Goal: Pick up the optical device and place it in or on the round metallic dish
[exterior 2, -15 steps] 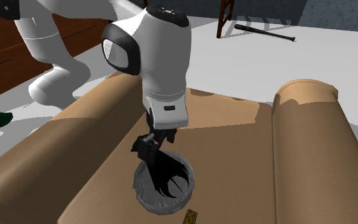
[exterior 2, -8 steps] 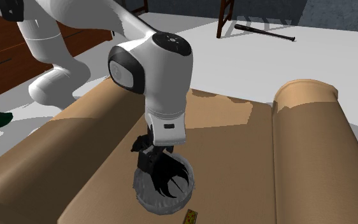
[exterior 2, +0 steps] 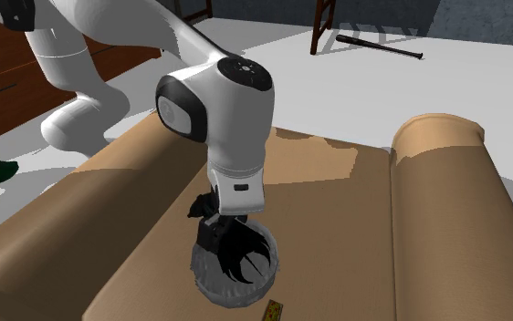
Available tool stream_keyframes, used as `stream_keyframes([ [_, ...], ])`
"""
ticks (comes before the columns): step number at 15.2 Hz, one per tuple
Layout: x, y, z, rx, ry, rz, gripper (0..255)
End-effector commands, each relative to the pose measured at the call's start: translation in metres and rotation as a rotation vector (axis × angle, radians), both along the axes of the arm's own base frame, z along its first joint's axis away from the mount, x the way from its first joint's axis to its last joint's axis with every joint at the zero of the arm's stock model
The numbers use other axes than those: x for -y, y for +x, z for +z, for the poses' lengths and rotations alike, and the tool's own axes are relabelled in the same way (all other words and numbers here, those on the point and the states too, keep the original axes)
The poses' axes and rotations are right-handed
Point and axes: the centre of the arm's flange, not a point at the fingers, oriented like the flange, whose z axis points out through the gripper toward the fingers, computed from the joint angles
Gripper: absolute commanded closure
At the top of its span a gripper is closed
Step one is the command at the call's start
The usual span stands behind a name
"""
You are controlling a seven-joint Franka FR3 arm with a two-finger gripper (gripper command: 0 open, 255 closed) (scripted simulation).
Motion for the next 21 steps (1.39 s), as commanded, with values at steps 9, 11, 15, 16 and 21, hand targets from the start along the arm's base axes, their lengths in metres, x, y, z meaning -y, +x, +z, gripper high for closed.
stream_keyframes([
  [9,0.0,0.0,0.0,0.0,0.0,0.0,255],
  [11,0.0,0.0,0.0,0.0,0.0,0.0,255],
  [15,0.0,0.0,0.021,0.0,0.0,0.0,255],
  [16,0.0,0.0,0.026,0.0,0.0,0.0,255],
  [21,0.0,0.0,0.053,0.0,0.0,0.0,255],
])
